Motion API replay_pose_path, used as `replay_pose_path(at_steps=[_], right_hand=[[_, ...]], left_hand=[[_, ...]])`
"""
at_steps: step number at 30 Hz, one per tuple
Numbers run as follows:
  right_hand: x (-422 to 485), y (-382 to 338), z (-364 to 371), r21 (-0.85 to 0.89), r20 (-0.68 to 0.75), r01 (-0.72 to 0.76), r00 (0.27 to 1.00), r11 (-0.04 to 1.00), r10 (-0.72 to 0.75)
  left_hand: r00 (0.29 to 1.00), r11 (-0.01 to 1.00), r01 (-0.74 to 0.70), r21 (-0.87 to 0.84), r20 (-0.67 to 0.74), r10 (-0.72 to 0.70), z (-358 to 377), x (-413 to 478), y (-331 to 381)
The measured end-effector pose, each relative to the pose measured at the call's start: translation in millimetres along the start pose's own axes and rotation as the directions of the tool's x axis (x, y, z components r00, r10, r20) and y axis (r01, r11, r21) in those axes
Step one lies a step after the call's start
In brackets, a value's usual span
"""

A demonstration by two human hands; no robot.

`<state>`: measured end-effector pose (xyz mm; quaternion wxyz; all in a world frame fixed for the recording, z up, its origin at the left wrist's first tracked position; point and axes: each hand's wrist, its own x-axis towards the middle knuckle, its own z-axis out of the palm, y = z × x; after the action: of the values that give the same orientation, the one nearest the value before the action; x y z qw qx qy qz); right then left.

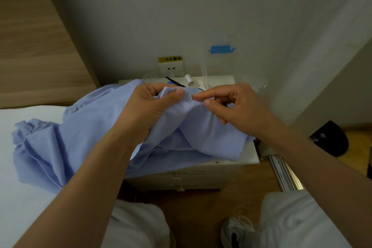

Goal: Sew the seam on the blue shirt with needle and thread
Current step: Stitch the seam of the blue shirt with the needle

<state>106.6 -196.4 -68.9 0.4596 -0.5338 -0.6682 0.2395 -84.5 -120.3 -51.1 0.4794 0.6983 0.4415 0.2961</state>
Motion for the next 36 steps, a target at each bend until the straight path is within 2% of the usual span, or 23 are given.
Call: replay_pose_path(at_steps=[9, 18, 24, 30, 36], right_hand=[[-0.8, -1.8, 0.1, 0.005, 0.026, -0.032, 0.999, 0.999, 0.032], [-0.7, -4.6, -1.0, 0.002, 0.062, -0.092, 0.994, 0.996, 0.092], [1.8, -3.5, -1.9, 0.015, 0.244, -0.25, 0.94, 0.968, 0.239], [3.4, -5.4, -0.9, 0.061, 0.208, -0.278, 0.943, 0.959, 0.26], [4.3, -6.0, -2.5, 0.107, 0.207, -0.262, 0.949, 0.959, 0.236]], left_hand=[[1.0, 1.0, 0.011, 0.023, 0.017, -0.011, 1.3, -0.8, 2.7], [0.996, 0.994, -0.087, 0.058, 0.016, 0.087, 0.8, -1.1, -2.1], [0.975, 0.965, -0.223, 0.136, 0.027, 0.221, 2.8, -1.8, -0.6], [0.973, 0.954, -0.229, 0.195, 0.051, 0.223, -0.6, 1.3, -2.0], [0.988, 0.984, -0.15, 0.099, 0.045, 0.146, 0.7, -2.9, 2.6]])
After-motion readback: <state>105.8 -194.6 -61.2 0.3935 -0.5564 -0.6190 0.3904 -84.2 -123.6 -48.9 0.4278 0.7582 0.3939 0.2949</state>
